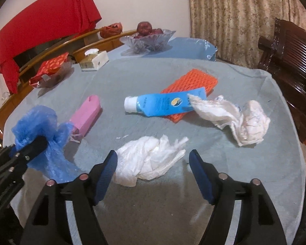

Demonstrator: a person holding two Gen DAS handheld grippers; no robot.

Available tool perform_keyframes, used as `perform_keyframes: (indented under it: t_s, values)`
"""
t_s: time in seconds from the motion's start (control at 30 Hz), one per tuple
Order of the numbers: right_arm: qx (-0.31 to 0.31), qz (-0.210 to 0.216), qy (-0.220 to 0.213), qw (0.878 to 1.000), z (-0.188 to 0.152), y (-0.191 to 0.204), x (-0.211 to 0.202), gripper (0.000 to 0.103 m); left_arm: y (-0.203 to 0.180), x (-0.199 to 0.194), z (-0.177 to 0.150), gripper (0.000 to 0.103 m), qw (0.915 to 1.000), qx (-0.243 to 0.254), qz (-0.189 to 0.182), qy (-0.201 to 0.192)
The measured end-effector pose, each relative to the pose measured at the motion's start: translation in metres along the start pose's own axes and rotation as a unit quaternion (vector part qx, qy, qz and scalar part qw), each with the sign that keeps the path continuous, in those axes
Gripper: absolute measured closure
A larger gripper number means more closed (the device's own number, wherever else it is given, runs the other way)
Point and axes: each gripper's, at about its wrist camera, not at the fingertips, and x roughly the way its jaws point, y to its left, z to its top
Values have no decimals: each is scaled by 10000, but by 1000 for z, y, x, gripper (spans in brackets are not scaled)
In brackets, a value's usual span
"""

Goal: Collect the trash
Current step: 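Grasp the blue plastic bag with the left gripper while the right gripper grasps a white tissue, then carry the blue bag and white tissue over the bin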

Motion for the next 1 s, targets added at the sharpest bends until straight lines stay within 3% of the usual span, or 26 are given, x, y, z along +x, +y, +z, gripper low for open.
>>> perform_keyframes:
  t_s: [0.07,0.13,0.23,0.43,1.0]
  values:
    - [-36,79,77,9999,-1,2,4,36,1,-1,-1,74,10000,-32,5,2]
    - [-73,279,149,9995,-1,3,7,55,2,-1,-2,74,10000,-34,4,19]
    - [-60,431,148,9989,0,5,6,69,2,-3,-3,74,10000,-33,-8,29]
    - [80,516,54,9986,1,-1,-9,75,-4,-10,2,74,10000,50,-9,-23]
    - [63,205,-579,9981,2,-29,-88,75,-58,-37,14,74,9985,317,-380,-224]
